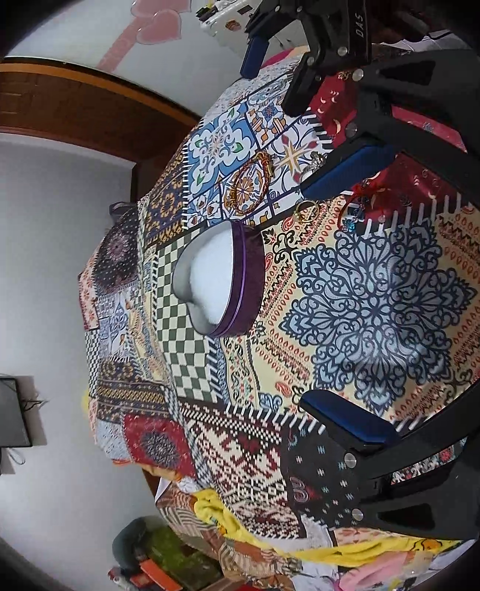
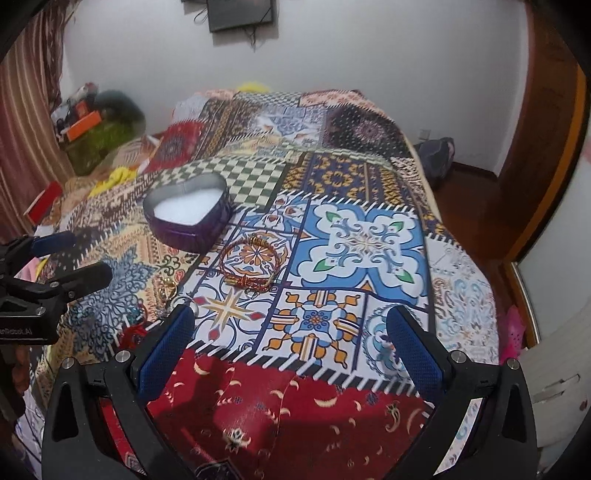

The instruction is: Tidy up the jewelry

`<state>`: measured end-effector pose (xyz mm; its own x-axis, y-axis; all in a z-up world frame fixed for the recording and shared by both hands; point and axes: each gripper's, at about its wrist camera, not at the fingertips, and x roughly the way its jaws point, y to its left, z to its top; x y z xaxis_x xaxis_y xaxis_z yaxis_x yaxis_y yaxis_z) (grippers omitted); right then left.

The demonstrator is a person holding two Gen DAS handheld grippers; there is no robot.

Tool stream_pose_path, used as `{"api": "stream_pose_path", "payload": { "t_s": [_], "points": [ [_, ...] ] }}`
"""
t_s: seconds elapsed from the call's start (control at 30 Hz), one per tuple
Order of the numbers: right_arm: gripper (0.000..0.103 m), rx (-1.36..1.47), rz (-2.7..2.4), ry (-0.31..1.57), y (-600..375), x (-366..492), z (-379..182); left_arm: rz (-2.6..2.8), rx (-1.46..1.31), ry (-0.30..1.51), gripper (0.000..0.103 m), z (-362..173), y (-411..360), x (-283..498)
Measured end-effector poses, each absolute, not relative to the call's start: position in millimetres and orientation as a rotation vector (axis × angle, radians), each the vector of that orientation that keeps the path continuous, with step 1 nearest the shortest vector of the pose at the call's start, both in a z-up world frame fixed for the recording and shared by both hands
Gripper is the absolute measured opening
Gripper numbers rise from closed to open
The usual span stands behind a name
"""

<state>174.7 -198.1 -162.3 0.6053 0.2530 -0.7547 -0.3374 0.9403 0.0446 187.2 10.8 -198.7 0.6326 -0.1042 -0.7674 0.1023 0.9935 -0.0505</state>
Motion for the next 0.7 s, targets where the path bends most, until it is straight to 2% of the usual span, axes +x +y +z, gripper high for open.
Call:
{"api": "stream_pose_path", "payload": {
  "t_s": [0.13,0.2,0.23,0.3,0.47,0.53,0.6,0.7],
  "points": [
    [0.088,-0.118,0.386,0.888,-192,187,-169,-0.128,0.005,0.906,0.099,-204,7,197],
    [0.076,-0.119,0.413,0.907,-189,192,-173,-0.133,0.018,0.915,0.085,-207,4,201],
    [0.073,-0.121,0.424,0.914,-188,193,-175,-0.135,0.025,0.919,0.083,-208,3,202],
    [0.059,-0.13,0.455,0.934,-183,195,-179,-0.154,0.034,0.929,0.077,-211,-1,206],
    [0.048,-0.149,0.5,0.952,-175,196,-186,-0.213,0.042,0.939,0.068,-217,-12,209],
    [0.046,-0.148,0.511,0.96,-175,197,-188,-0.232,0.042,0.946,0.063,-219,-17,210],
    [0.043,-0.133,0.525,0.971,-175,201,-190,-0.261,0.036,0.957,0.051,-222,-21,212],
    [0.035,-0.11,0.542,0.986,-177,206,-193,-0.284,0.032,0.958,0.044,-223,-26,213]
  ]
}}
